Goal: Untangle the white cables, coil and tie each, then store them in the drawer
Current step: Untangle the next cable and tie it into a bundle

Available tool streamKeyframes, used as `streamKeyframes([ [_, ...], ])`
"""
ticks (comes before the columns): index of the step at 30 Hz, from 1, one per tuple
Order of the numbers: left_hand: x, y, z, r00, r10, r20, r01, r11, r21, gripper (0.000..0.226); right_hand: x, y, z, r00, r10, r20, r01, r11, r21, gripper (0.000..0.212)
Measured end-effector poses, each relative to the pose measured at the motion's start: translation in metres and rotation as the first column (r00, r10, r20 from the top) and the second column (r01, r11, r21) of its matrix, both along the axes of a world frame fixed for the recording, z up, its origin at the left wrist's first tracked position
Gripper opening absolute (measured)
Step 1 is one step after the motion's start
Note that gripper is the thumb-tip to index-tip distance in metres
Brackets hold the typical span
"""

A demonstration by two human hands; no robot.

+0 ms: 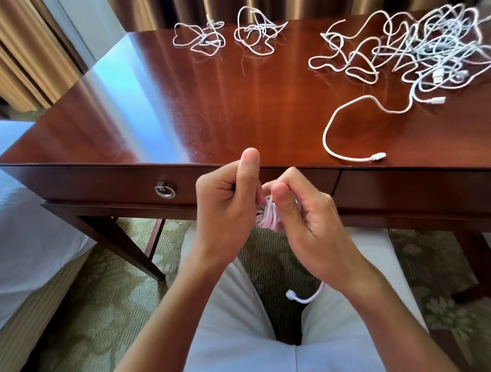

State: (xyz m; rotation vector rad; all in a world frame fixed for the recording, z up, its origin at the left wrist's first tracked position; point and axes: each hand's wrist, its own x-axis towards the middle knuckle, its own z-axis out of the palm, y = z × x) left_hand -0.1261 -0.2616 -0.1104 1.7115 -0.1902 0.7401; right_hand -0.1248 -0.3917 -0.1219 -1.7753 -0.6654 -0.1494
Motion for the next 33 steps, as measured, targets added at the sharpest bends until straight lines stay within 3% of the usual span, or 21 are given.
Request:
streamKeyframes([
  [3, -0.006, 0.013, -0.003, 0.973, -0.194, -0.122, 0.208, 0.971, 0.113, 0.017, -0.001, 0.0, 0.006, 1.0, -0.031, 0.007, 0.03, 0.997, 0.066, 0.028],
  [4, -0.008, 0.019, -0.004, 0.946, -0.275, -0.172, 0.3, 0.942, 0.147, 0.014, 0.001, -0.002, 0.008, 0.999, -0.038, 0.006, 0.038, 0.997, 0.064, 0.026],
  [6, -0.01, 0.031, -0.007, 0.875, -0.377, -0.304, 0.437, 0.885, 0.16, 0.03, 0.006, -0.009, 0.009, 0.999, -0.044, 0.001, 0.044, 0.998, 0.052, 0.025],
  [10, -0.014, 0.047, 0.001, 0.756, -0.432, -0.491, 0.564, 0.811, 0.154, 0.021, 0.009, -0.016, 0.011, 0.999, -0.019, 0.036, 0.019, 1.0, 0.002, 0.031],
  [15, -0.009, 0.055, 0.008, 0.845, -0.31, -0.436, 0.509, 0.715, 0.479, 0.008, 0.017, -0.025, 0.011, 0.998, 0.057, 0.028, -0.053, 0.99, -0.132, 0.033],
  [17, -0.009, 0.054, 0.008, 0.865, -0.301, -0.402, 0.492, 0.663, 0.564, 0.009, 0.025, -0.031, 0.016, 0.986, 0.149, -0.078, -0.162, 0.965, -0.207, 0.033],
  [19, -0.011, 0.051, 0.008, 0.863, -0.337, -0.376, 0.504, 0.616, 0.606, 0.012, 0.03, -0.037, 0.022, 0.924, 0.285, -0.257, -0.334, 0.927, -0.173, 0.03],
  [21, -0.013, 0.051, 0.009, 0.855, -0.386, -0.346, 0.518, 0.625, 0.584, 0.01, 0.034, -0.04, 0.025, 0.845, 0.375, -0.382, -0.418, 0.908, -0.031, 0.025],
  [23, -0.013, 0.051, 0.01, 0.859, -0.406, -0.313, 0.512, 0.655, 0.555, 0.011, 0.035, -0.039, 0.022, 0.825, 0.374, -0.424, -0.388, 0.92, 0.057, 0.022],
  [29, -0.012, 0.05, 0.005, 0.805, -0.497, -0.323, 0.593, 0.668, 0.449, 0.013, 0.038, -0.035, -0.003, 0.741, 0.428, -0.517, -0.395, 0.901, 0.18, 0.034],
  [33, -0.011, 0.042, -0.001, 0.87, -0.413, -0.268, 0.486, 0.81, 0.329, 0.012, 0.032, -0.022, -0.009, 0.741, 0.368, -0.562, -0.279, 0.93, 0.24, 0.02],
])
